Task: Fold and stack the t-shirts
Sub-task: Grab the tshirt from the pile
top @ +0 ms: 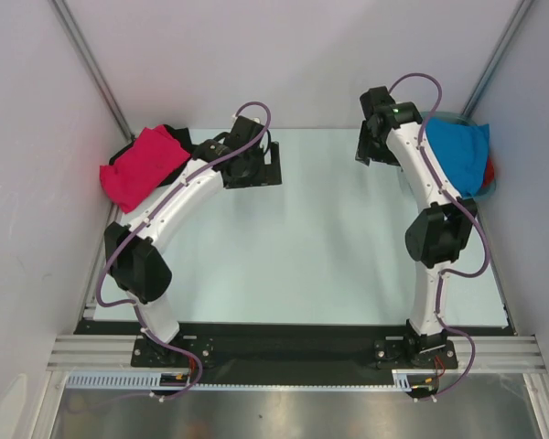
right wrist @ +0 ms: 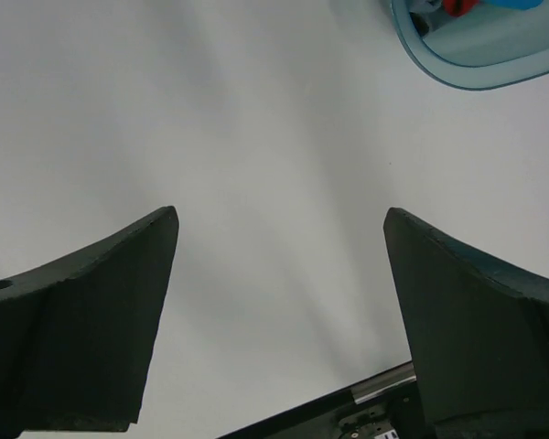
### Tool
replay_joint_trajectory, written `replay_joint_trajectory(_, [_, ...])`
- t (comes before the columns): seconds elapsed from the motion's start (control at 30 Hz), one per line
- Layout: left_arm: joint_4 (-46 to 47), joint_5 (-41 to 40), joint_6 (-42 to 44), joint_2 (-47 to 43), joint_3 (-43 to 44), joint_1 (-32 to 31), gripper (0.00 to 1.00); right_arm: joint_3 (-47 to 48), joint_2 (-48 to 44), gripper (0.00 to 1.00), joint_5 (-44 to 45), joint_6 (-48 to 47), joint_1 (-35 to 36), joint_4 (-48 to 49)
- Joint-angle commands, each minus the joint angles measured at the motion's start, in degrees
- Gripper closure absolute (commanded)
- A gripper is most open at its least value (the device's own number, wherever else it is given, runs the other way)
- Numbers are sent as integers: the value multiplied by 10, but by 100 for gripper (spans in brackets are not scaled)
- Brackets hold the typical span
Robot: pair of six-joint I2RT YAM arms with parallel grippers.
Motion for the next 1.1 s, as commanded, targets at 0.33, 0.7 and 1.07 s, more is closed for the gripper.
replay_joint_trajectory(0.33, [5, 4, 9, -15, 14, 4, 0, -7, -40, 0, 3, -28, 19, 35])
replay_joint_trajectory(0.7, [8, -22, 30, -11, 8, 6, 0, 79, 43, 0, 96, -47, -43, 89])
replay_joint_trajectory(1.07, [34, 46, 30, -13, -43, 9, 0, 150, 126, 0, 119, -22, -124, 103])
